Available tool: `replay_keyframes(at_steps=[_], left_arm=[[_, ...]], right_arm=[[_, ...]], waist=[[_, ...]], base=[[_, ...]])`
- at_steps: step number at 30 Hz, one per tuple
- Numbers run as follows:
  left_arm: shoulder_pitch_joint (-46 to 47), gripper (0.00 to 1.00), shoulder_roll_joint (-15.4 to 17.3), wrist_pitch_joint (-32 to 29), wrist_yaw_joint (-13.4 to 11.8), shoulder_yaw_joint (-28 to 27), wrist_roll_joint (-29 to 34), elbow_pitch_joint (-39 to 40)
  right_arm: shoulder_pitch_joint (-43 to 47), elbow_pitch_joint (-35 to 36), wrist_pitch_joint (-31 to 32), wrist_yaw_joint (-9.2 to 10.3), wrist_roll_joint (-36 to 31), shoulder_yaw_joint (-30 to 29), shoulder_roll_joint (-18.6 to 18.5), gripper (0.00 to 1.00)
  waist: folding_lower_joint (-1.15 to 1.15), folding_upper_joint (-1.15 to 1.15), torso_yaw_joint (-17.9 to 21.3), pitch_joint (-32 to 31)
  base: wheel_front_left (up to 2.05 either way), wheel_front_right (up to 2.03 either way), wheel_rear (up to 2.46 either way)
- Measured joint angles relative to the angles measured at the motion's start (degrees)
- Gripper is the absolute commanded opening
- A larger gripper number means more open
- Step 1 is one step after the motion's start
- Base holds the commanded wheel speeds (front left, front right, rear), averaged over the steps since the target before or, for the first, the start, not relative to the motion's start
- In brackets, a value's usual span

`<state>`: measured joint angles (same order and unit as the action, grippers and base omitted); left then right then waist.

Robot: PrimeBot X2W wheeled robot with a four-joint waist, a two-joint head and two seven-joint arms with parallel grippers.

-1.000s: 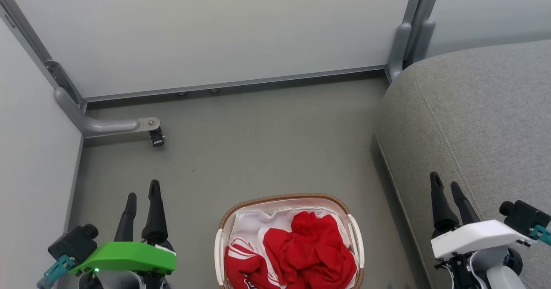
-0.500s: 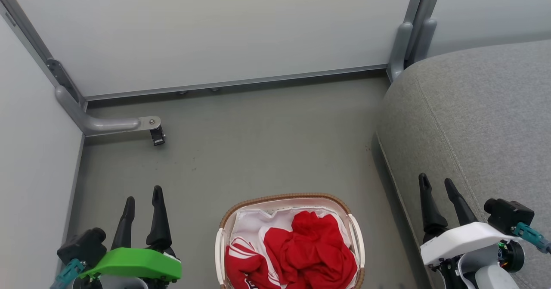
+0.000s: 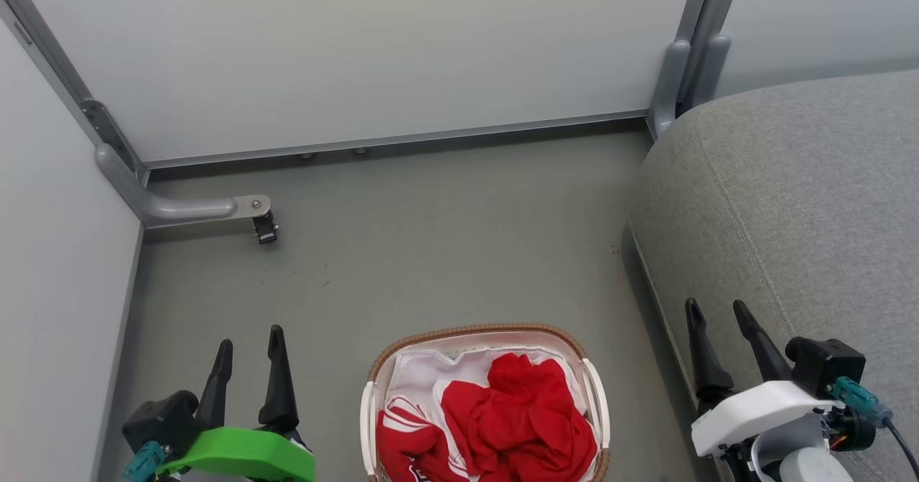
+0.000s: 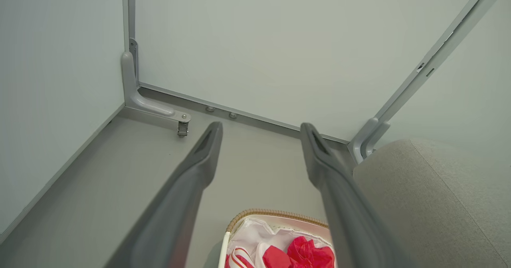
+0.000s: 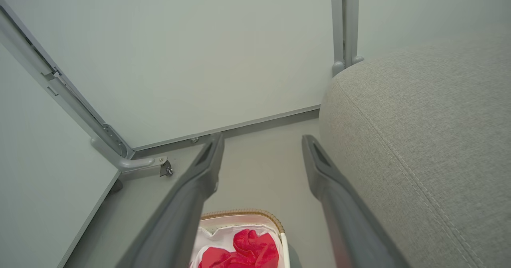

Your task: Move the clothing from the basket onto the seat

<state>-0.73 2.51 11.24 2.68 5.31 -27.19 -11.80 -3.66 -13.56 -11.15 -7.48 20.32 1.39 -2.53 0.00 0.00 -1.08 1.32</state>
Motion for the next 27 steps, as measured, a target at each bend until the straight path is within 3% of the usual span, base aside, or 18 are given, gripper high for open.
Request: replay_keyframes(at_steps=[27], left_arm=[[-0.9, 1.0, 0.1, 3.0, -0.7, 1.3, 10.0, -2.7]], right_arm=[[0.4, -1.2, -3.0, 0.0, -12.4, 0.8, -0.1, 1.0]], waist=[[0.0, 0.0, -0.5, 0.2]], base=[[0.0, 0.0, 0.0]])
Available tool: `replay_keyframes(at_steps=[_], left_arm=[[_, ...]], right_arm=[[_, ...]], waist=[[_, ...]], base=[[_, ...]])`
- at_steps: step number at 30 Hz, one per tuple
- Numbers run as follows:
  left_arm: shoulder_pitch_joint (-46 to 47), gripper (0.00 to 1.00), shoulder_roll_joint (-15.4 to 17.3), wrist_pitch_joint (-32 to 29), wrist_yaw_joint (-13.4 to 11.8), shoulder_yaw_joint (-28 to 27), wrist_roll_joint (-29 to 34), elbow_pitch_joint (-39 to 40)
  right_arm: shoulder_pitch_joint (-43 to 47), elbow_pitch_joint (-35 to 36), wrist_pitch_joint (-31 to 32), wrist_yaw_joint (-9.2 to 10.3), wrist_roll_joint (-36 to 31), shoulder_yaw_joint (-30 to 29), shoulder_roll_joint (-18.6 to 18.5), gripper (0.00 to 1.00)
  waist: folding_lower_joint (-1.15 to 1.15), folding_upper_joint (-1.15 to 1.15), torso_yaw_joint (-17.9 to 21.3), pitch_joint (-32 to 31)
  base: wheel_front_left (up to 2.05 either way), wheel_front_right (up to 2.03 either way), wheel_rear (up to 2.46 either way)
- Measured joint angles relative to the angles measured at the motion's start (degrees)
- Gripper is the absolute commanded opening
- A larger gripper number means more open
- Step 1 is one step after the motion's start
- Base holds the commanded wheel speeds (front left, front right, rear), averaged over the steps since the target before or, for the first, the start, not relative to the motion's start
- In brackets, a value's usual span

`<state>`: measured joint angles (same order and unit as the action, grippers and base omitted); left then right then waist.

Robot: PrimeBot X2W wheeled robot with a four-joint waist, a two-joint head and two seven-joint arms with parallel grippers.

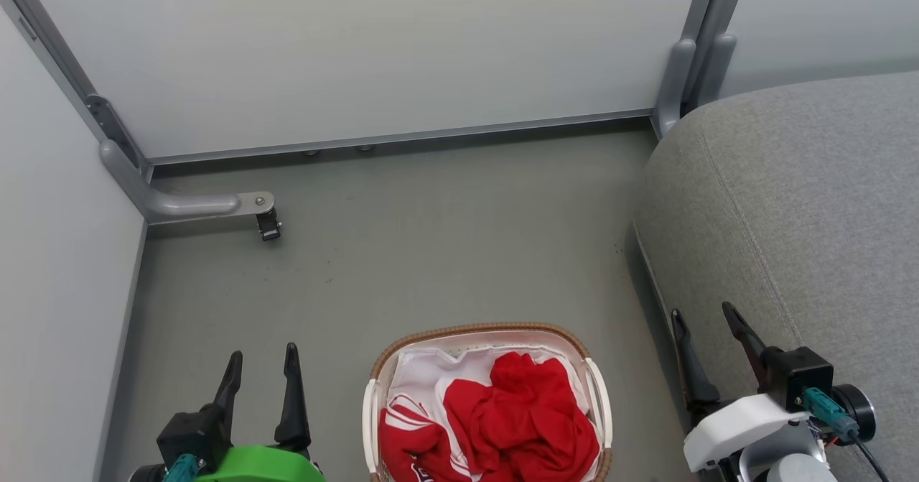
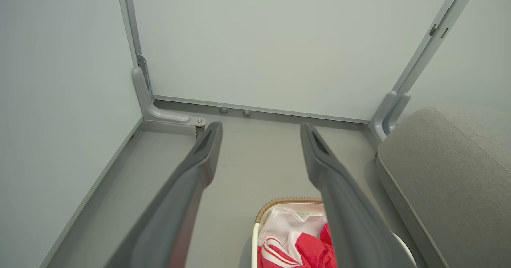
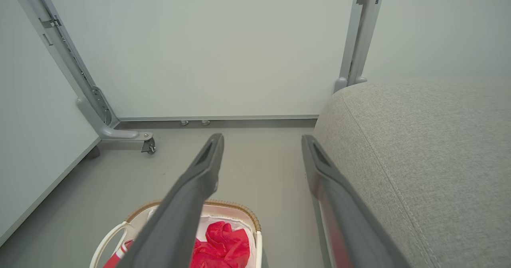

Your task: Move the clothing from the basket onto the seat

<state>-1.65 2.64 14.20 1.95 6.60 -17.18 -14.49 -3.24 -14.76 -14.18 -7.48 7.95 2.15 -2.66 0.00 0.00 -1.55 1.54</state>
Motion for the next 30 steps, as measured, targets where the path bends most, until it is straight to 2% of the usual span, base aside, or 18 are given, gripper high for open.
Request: replay_keyframes(at_steps=[8, 30], left_arm=[[0.0, 1.0, 0.0, 0.9, -0.2, 0.6, 2.7, -0.5], [0.1, 1.0, 0.0, 0.9, 0.0, 0.9, 2.7, -1.2]], right_arm=[[0.0, -0.1, -0.8, -0.01, -2.8, 0.2, 0.0, 1.0], [-0.3, 0.0, -0.8, -0.02, -2.9, -0.3, 0.0, 1.0]], waist=[[0.0, 0.0, -0.1, 0.1], [0.0, 0.0, -0.2, 1.4]], base=[[0.0, 0.0, 0.0], [0.0, 0.0, 0.0]])
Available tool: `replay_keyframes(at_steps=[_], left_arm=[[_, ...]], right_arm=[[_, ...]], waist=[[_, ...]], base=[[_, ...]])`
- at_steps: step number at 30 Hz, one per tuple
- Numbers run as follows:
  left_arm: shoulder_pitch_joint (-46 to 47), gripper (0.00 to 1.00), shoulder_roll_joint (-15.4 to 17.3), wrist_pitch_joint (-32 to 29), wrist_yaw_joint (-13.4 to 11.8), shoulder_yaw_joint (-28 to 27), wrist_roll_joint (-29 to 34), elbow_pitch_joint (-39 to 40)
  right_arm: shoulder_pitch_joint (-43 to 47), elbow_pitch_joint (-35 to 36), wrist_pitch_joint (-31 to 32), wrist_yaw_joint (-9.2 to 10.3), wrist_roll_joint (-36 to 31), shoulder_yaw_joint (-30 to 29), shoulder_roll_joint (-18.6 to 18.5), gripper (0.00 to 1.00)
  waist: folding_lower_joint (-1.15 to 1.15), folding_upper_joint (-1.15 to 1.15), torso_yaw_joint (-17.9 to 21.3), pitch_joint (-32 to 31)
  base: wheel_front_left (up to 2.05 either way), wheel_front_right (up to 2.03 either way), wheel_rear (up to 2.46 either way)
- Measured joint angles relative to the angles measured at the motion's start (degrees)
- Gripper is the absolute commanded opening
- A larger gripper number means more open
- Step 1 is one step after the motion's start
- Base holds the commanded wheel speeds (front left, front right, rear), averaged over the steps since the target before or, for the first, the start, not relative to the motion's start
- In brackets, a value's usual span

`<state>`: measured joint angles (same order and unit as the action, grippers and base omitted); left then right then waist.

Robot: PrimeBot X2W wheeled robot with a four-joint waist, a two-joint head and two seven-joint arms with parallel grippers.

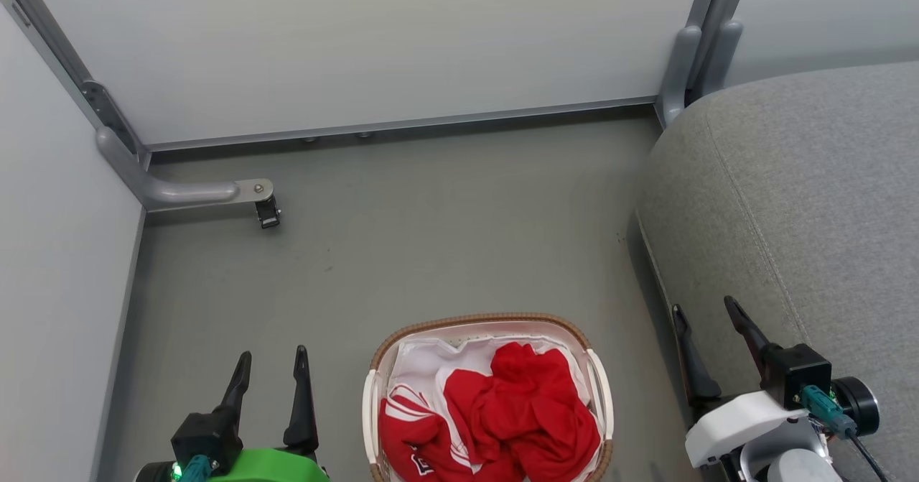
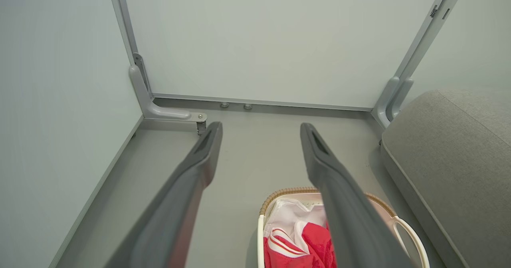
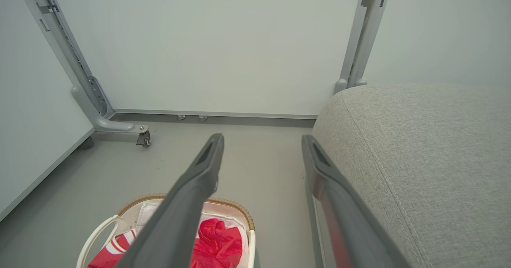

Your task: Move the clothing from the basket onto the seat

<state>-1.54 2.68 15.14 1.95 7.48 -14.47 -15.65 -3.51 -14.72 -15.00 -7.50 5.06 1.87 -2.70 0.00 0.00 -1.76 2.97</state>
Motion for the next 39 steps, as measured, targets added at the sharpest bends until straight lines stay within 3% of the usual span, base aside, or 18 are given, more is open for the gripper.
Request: replay_keyframes(at_steps=[14, 23, 31, 39], left_arm=[[11.0, 1.0, 0.0, 0.0, 2.6, 4.7, 4.8, -4.2], [23.9, 1.0, 0.0, 0.0, 5.1, 12.9, 7.8, -21.8], [32.1, 1.0, 0.0, 0.0, 5.4, 22.3, 8.0, -34.0], [38.2, 1.0, 0.0, -3.6, 5.4, 33.5, 4.2, -44.7]], right_arm=[[-5.8, 2.2, -0.1, -0.01, -0.6, -3.4, 0.0, 1.0], [-10.7, 4.1, -0.1, -0.01, -0.5, -5.0, 0.0, 1.0], [-14.6, 5.5, -0.1, -0.01, 0.3, -5.1, -0.1, 1.0], [-17.5, 6.1, -0.1, -0.01, 2.1, -5.0, -0.1, 1.0]], waist=[[0.0, 0.0, 0.0, 8.7], [0.0, 0.0, 0.5, 18.0], [0.0, 0.0, 1.5, 26.0], [-0.01, 0.0, 2.7, 33.4]], base=[[0.0, 0.0, 0.0], [0.0, 0.0, 0.0], [0.0, 0.0, 0.0], [0.0, 0.0, 0.0]])
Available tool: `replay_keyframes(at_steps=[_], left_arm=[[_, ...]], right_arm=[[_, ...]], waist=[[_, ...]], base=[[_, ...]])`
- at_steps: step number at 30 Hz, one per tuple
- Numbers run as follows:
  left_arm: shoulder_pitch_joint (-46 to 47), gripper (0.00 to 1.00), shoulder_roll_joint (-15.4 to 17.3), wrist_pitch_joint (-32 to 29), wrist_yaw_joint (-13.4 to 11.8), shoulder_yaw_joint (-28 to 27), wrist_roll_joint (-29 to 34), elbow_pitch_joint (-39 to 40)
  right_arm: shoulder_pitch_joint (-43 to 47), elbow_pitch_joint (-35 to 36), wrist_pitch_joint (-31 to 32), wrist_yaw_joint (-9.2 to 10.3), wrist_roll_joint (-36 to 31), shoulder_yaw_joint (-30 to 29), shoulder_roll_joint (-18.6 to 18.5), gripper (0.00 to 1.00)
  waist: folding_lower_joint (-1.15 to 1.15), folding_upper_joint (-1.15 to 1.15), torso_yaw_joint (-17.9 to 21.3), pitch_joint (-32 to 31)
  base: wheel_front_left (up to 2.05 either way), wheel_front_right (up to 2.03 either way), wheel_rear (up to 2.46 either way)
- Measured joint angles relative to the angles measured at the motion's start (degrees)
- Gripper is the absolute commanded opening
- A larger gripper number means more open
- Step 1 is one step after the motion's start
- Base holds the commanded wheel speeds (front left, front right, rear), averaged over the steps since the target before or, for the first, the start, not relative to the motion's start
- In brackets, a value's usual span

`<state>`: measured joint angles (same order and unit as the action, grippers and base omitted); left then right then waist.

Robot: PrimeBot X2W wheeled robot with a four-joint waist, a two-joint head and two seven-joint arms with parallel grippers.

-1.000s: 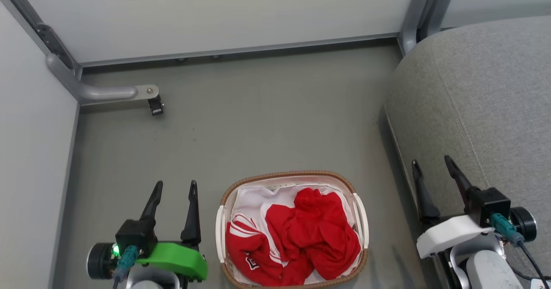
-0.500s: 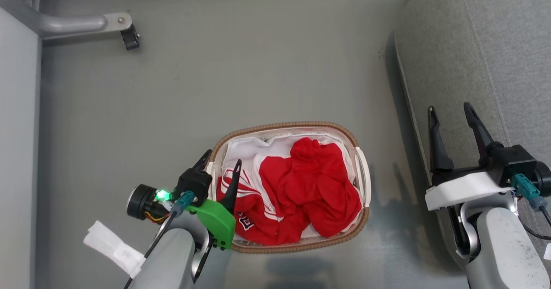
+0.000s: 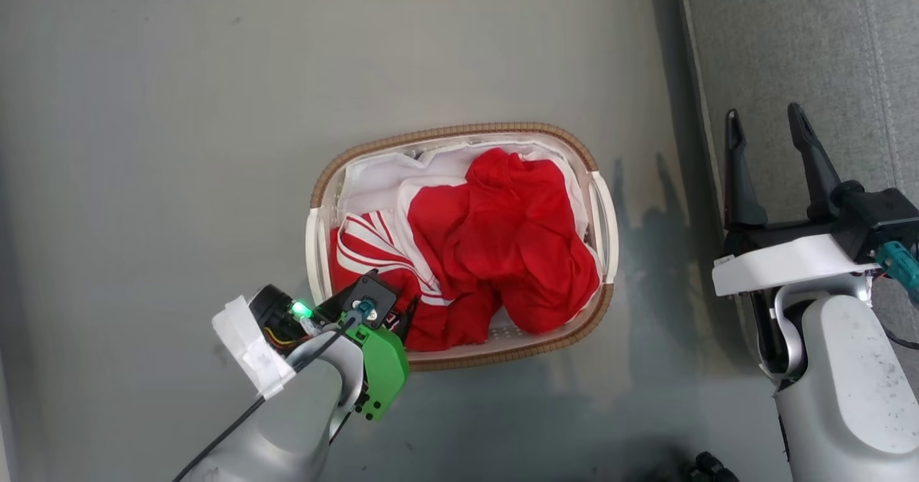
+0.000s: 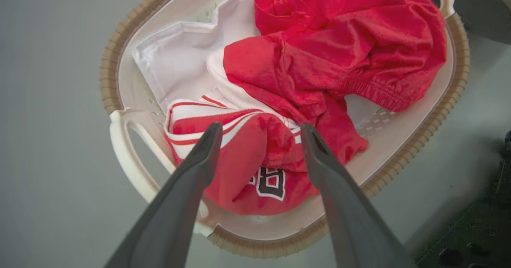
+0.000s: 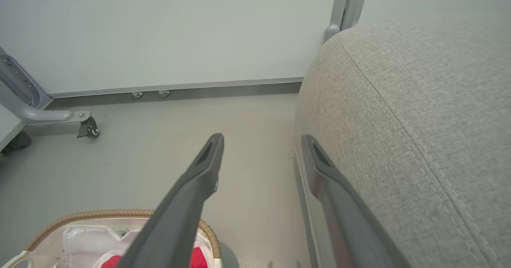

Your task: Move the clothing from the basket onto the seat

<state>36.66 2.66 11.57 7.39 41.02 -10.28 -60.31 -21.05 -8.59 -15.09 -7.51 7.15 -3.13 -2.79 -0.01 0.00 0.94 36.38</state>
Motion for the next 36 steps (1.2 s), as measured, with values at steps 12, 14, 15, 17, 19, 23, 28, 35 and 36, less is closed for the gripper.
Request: replay_keyframes(at_steps=[12, 14, 15, 17, 19, 23, 28, 35, 36], left_arm=[[7.1, 1.0, 0.9, 0.4, -0.6, 2.3, -1.3, -9.3], [7.3, 0.91, 0.9, 0.6, -0.8, 2.2, -1.5, -10.3], [7.4, 0.72, 0.9, 0.6, -0.8, 2.1, -1.8, -10.5], [7.7, 0.28, 0.9, -0.3, -0.9, 2.4, -1.9, -11.3], [7.7, 0.05, 0.9, -0.4, -0.9, 2.6, -2.0, -11.7], [7.6, 0.0, 0.7, 0.7, -0.9, 2.5, -2.9, -12.0], [6.7, 0.0, 0.5, 2.2, -0.9, 2.3, -4.2, -11.6], [3.9, 0.0, 0.3, 3.2, -0.5, 1.6, -6.7, -7.7], [3.4, 0.0, 0.3, 3.3, -0.4, 1.6, -6.9, -7.0]], right_arm=[[-1.9, 0.1, 0.0, 0.0, 2.9, 0.7, 0.0, 1.0], [-1.9, 0.1, 0.0, 0.0, 3.2, 0.9, 0.0, 1.0], [-1.9, 0.1, 0.0, 0.0, 3.4, 1.0, 0.0, 1.0], [-1.9, 0.1, 0.0, 0.0, 3.6, 1.2, 0.0, 1.0], [-1.9, -0.1, 0.0, 0.0, 3.9, 1.3, 0.0, 1.0], [-1.9, -0.5, 0.0, 0.0, 4.0, 1.3, 0.0, 1.0], [-1.4, -1.1, 0.0, 0.0, 4.0, 1.7, 0.0, 1.0], [1.0, -2.6, 0.0, 0.0, 3.4, 2.1, 0.0, 1.0], [1.4, -2.7, 0.0, 0.0, 3.3, 2.1, 0.0, 1.0]], waist=[[0.0, 0.0, 2.5, 7.4], [0.0, 0.0, 3.1, 7.9], [0.0, 0.0, 3.3, 8.0], [0.0, 0.0, 3.8, 8.2], [0.0, 0.0, 4.1, 8.1], [0.0, 0.0, 4.2, 7.2], [0.0, 0.0, 4.1, 5.0], [0.01, 0.0, 3.7, 0.2], [0.01, 0.0, 3.6, -0.5]], base=[[0.0, 0.0, 0.0], [0.0, 0.0, 0.0], [0.0, 0.0, 0.0], [0.0, 0.0, 0.0], [0.0, 0.0, 0.0], [0.0, 0.0, 0.0], [0.0, 0.0, 0.0], [0.0, 0.0, 0.0], [0.0, 0.0, 0.0]])
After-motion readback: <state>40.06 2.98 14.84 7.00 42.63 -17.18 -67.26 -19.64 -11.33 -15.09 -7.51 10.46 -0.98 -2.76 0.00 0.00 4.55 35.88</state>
